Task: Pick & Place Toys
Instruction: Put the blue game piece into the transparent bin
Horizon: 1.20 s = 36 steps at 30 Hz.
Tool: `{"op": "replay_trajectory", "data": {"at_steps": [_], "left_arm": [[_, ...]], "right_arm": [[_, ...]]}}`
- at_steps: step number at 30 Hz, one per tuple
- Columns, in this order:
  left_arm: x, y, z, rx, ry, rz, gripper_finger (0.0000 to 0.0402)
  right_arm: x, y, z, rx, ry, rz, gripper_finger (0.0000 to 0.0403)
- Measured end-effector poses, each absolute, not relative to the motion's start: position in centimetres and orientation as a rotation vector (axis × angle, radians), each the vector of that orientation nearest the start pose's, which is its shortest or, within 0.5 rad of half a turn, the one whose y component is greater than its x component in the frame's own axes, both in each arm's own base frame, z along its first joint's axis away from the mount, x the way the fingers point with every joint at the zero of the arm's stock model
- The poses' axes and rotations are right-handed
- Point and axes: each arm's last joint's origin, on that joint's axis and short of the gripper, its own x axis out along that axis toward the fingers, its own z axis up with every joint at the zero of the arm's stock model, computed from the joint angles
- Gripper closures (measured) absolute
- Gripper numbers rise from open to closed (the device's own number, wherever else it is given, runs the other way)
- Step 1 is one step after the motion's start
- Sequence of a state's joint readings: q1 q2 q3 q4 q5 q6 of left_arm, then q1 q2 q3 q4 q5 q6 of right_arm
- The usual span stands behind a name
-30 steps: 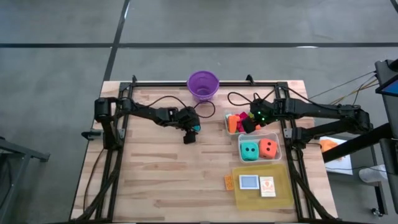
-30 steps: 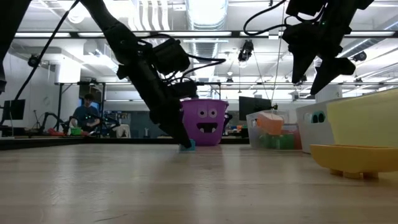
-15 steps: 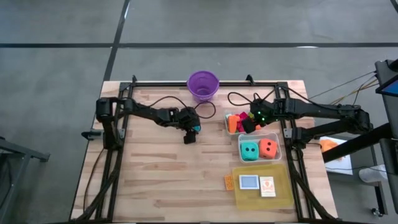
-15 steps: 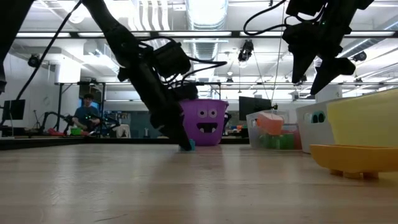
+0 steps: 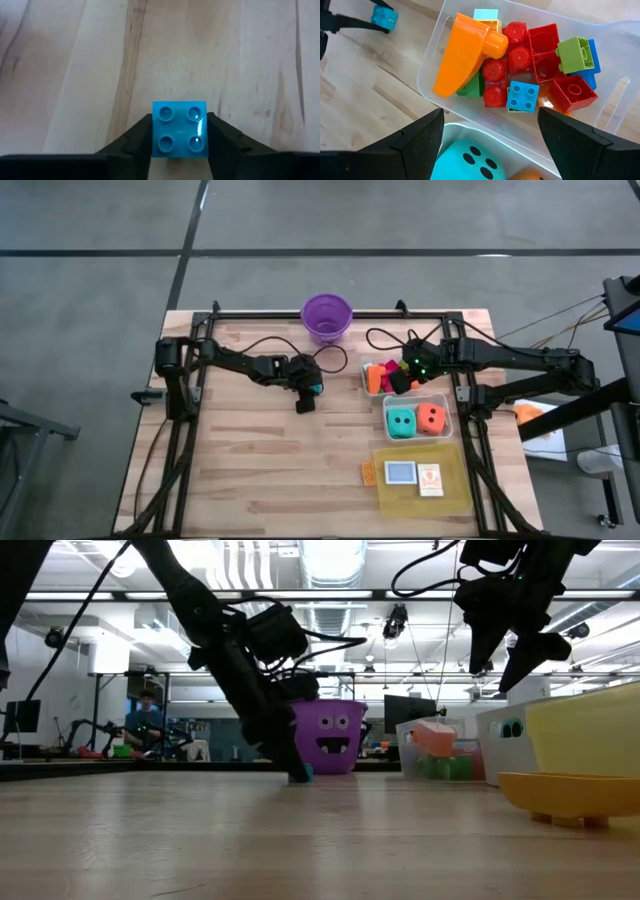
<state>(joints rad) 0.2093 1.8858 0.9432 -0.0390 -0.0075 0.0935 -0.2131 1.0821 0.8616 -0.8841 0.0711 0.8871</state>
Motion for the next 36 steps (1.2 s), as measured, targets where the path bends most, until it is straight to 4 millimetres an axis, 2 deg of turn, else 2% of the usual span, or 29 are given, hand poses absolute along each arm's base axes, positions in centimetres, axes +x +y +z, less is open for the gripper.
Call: {"op": "replay_trajectory", "data": {"at_steps": [2, 10, 14, 17, 21, 24, 28, 32, 36], "left_arm": [[34.0, 7.3, 11.1, -0.024, 0.986, 0.172, 0.0277], [34.0, 7.3, 11.2, -0.095, 0.978, 0.193, 0.0277], [34.0, 7.1, 11.6, -0.201, 0.965, 0.176, 0.0277], [34.2, 6.9, 12.4, -0.329, 0.934, 0.143, 0.0277], [35.0, 6.7, 15.0, -0.523, 0.838, 0.079, 0.0277], [35.2, 6.4, 17.1, -0.605, 0.779, 0.045, 0.0277], [35.1, 6.2, 21.5, -0.629, 0.602, 0.002, 0.0277], [34.5, 6.0, 25.9, -0.679, 0.399, -0.051, 0.0277], [33.6, 5.9, 29.7, -0.799, 0.200, -0.116, 0.0277]], "right_arm": [[18.7, -4.3, 25.5, 0.866, 0.921, -0.731, 0.0087], [18.7, -4.3, 25.5, 0.866, 0.920, -0.730, 0.0087], [18.8, -4.0, 25.6, 0.835, 0.924, -0.702, 0.0087], [19.3, -3.4, 25.8, 0.757, 0.914, -0.617, 0.0087], [20.3, -2.2, 26.3, 0.630, 0.861, -0.476, 0.0087], [21.2, -1.3, 26.9, 0.544, 0.780, -0.400, 0.0087], [22.3, 0.0, 28.1, 0.433, 0.623, -0.308, 0.0087], [23.0, 1.2, 29.6, 0.357, 0.472, -0.322, 0.0087], [23.5, 2.3, 32.1, 0.206, 0.393, -0.379, 0.0087]]}}
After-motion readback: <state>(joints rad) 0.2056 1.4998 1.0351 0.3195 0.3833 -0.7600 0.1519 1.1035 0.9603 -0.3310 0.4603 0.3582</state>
